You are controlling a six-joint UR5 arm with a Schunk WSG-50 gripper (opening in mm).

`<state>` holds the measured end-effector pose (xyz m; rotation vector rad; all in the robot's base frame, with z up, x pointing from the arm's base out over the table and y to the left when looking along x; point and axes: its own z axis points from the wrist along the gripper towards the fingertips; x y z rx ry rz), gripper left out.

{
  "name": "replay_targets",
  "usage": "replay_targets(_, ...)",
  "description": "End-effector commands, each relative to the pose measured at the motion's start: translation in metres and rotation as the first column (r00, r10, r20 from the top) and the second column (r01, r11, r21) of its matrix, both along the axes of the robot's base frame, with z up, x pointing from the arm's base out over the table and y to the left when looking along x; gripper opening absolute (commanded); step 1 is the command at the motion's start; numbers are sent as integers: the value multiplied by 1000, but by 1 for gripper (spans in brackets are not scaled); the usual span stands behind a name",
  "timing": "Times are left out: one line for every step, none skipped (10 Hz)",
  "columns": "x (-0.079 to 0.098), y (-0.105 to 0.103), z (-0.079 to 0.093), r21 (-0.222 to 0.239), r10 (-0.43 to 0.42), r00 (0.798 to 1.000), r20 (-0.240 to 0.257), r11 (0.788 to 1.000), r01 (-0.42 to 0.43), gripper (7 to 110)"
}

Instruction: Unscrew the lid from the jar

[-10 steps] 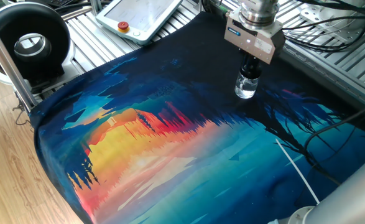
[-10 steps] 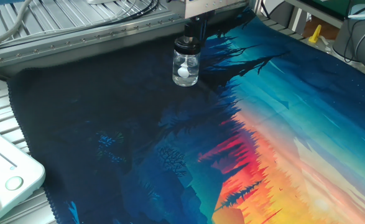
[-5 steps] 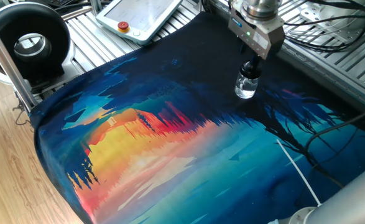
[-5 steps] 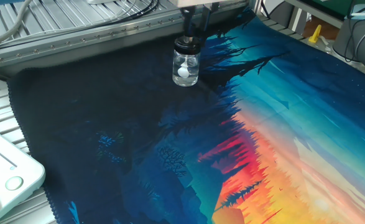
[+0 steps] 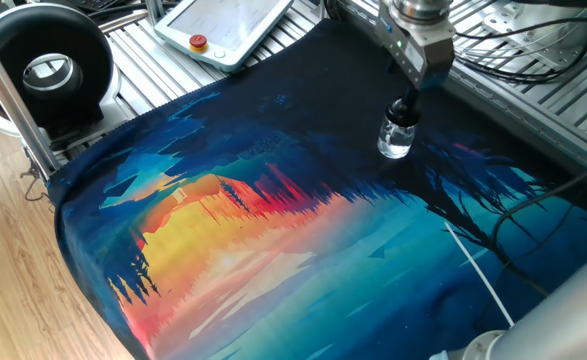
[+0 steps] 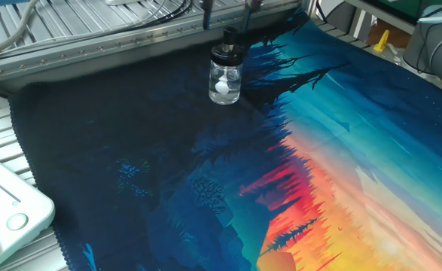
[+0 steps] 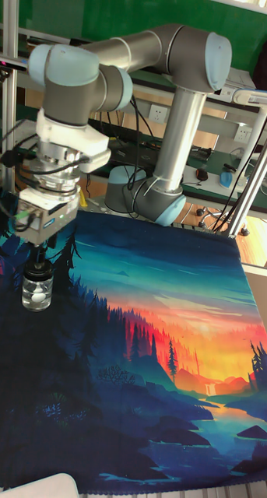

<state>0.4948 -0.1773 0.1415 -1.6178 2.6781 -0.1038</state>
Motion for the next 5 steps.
replay_targets(-2,1,-14,130,-274,959,-65,951,281,44)
replay_targets(0,-2,-13,134,-290,955,-69,946,297,44)
replay_targets(0,-4,-12,134,-296,953,-70,944,303,44)
replay_targets(-1,-3,-12,137,-297,952,-74,943,304,44)
replay_targets(-1,0,-12,144,-296,952,-78,942,304,44)
